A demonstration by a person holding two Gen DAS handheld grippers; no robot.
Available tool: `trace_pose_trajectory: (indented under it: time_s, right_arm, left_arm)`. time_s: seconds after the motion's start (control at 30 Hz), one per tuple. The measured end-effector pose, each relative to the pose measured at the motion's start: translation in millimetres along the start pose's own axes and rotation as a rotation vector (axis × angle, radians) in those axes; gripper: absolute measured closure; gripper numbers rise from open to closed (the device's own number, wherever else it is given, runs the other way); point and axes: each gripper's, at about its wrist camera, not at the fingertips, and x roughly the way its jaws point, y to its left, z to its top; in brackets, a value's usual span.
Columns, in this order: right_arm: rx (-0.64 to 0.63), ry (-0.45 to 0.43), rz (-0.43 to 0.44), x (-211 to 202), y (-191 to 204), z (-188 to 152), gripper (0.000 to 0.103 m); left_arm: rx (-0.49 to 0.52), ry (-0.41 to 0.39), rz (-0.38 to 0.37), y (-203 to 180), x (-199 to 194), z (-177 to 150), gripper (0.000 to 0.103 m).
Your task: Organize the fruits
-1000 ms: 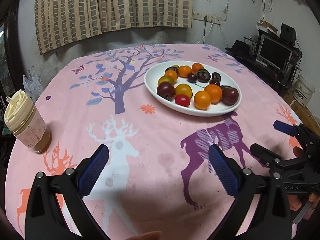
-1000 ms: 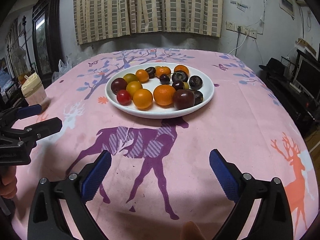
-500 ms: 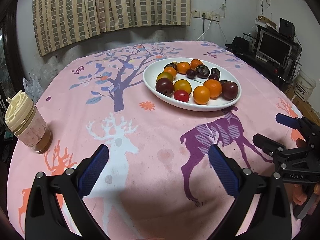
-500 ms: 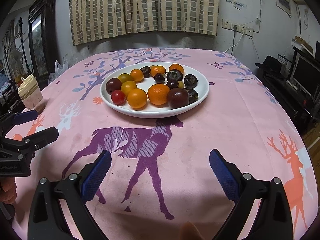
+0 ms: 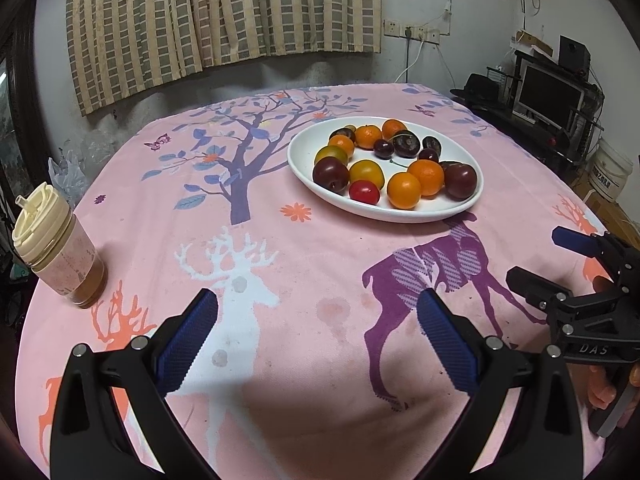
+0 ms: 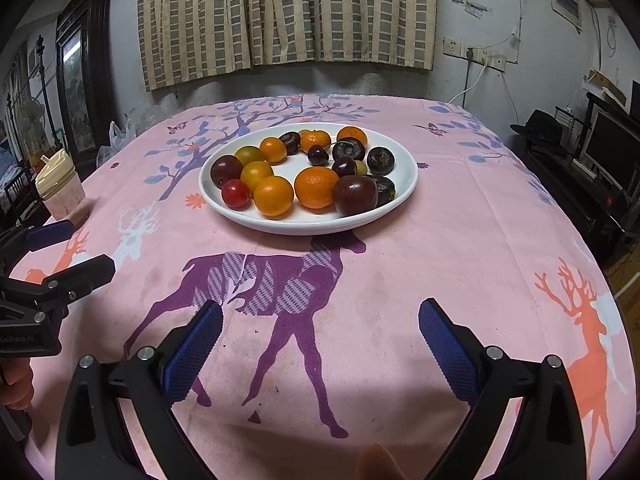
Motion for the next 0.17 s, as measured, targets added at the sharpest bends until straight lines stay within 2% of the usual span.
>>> trace_pose_trajectory:
  time_s: [0.17]
  right_arm:
    - [-0.001, 0.000, 0.000, 0.1, 0.0, 0.1, 0.004]
  left_arm:
    - [-0.004, 0.003, 0.002, 1.4, -0.6, 0.5, 0.005]
